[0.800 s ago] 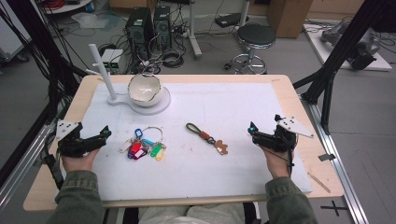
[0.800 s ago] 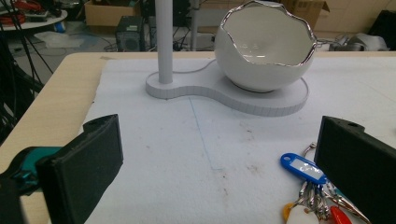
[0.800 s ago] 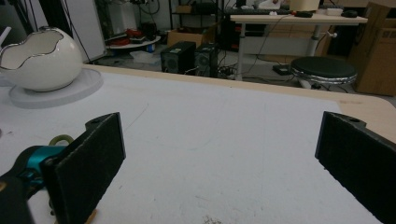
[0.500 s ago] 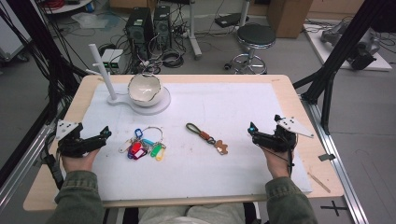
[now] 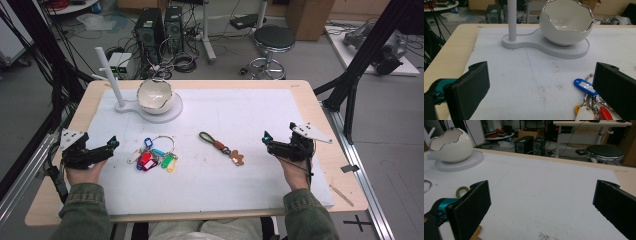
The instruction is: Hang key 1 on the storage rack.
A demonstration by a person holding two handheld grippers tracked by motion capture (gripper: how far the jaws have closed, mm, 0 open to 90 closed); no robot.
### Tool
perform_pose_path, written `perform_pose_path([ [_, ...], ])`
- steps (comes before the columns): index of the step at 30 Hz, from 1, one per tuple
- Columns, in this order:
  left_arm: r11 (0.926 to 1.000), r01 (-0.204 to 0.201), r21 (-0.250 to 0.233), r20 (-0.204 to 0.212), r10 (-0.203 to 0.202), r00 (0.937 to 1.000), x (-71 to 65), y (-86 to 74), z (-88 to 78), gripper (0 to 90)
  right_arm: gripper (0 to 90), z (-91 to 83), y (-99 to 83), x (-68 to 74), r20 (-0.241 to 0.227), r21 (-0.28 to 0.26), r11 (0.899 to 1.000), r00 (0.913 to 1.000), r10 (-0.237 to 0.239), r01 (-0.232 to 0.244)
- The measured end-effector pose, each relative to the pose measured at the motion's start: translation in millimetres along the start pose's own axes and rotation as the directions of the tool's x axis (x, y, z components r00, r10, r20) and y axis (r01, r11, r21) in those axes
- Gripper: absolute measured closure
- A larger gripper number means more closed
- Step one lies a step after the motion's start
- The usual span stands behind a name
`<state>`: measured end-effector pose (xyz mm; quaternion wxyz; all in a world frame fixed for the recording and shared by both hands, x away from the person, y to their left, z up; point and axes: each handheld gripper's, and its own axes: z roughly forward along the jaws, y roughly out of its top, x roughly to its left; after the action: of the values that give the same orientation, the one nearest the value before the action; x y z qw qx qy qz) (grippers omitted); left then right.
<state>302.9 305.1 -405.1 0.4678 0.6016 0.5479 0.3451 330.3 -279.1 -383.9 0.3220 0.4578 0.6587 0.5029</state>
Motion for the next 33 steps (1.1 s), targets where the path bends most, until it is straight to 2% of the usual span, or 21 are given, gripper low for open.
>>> perform_pose_path([
  [13, 1.0, -0.002, 0.001, -0.005, 0.002, 1.0, -0.3, -0.3, 0.5, 1.7, 0.5, 15.6, 15.8, 9.8, -0.067, 0.067, 0.998, 0.9978, -0.003, 0.008],
  [18, 1.0, -0.001, 0.005, 0.001, 0.001, 1.0, -0.4, -0.5, 1.2, 1.7, 0.5, 24.6, 18.0, 13.7, -0.09, 0.091, 0.995, 0.9958, -0.018, 0.026],
  [22, 1.0, -0.003, 0.006, 0.002, 0.003, 1.0, -0.6, -0.6, 1.4, 1.6, 0.5, 31.8, 19.5, 15.3, -0.114, 0.127, 0.992, 0.9934, 0.001, 0.013],
  [33, 1.0, 0.0, 0.005, 0.002, 0.0, 1.0, -0.8, -0.6, 1.3, 1.7, 0.5, 42.6, 24.9, 23.1, -0.138, 0.147, 0.989, 0.9903, -0.012, 0.033],
])
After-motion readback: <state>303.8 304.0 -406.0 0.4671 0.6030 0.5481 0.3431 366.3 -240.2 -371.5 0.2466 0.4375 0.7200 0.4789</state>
